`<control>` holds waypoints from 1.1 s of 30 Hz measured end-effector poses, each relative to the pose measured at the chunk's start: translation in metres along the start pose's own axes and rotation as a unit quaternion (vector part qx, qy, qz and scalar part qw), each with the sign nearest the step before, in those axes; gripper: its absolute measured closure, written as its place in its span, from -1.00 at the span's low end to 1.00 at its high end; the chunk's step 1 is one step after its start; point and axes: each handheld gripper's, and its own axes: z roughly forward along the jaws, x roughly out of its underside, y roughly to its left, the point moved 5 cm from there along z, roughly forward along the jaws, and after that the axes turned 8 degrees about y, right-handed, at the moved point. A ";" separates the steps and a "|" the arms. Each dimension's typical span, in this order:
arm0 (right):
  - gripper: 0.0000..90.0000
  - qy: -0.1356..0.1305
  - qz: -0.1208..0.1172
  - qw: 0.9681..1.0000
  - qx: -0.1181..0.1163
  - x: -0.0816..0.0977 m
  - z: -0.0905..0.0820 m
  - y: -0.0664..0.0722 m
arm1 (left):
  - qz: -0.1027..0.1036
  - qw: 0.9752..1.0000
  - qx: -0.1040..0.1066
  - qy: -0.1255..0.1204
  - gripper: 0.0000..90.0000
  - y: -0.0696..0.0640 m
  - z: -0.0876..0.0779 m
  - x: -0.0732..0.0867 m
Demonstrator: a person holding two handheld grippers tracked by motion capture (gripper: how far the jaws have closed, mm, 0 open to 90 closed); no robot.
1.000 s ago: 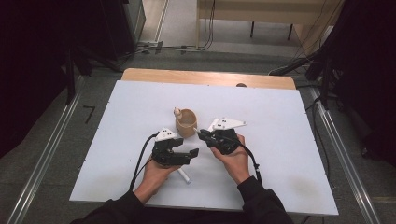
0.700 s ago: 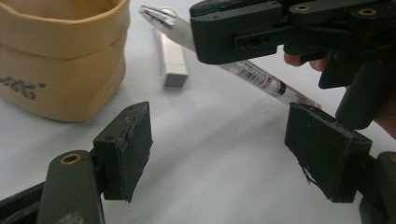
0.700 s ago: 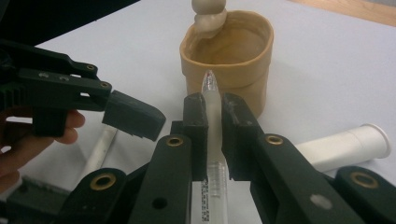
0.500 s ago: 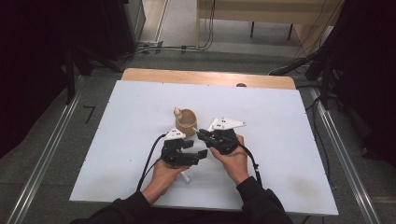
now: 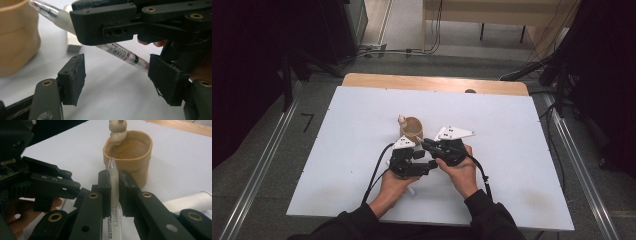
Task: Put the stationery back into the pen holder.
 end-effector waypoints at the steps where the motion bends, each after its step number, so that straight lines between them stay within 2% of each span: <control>1: 0.75 0.000 0.001 1.000 -0.001 0.000 0.000 0.000 | -0.005 1.000 0.003 0.000 -0.29 0.000 0.001 0.000; 6: 0.76 -0.004 0.000 1.000 -0.003 -0.001 -0.002 0.000 | -0.013 1.000 0.008 -0.002 -0.20 0.001 0.002 -0.001; 14: 0.76 -0.008 -0.003 1.000 -0.009 -0.002 -0.002 0.004 | -0.013 1.000 0.019 -0.004 -0.05 0.001 0.002 -0.001; 20: 0.76 -0.011 -0.004 1.000 -0.013 -0.003 -0.003 0.006 | -0.019 0.999 0.047 -0.010 0.25 0.000 0.001 -0.003; 25: 0.75 -0.019 -0.006 1.000 -0.016 -0.006 -0.006 0.008 | -0.036 0.997 0.062 -0.014 0.43 0.003 -0.001 -0.004; 33: 0.75 -0.033 -0.003 0.999 -0.021 -0.010 -0.012 0.009 | -0.060 0.995 0.071 -0.022 0.67 0.012 -0.004 -0.005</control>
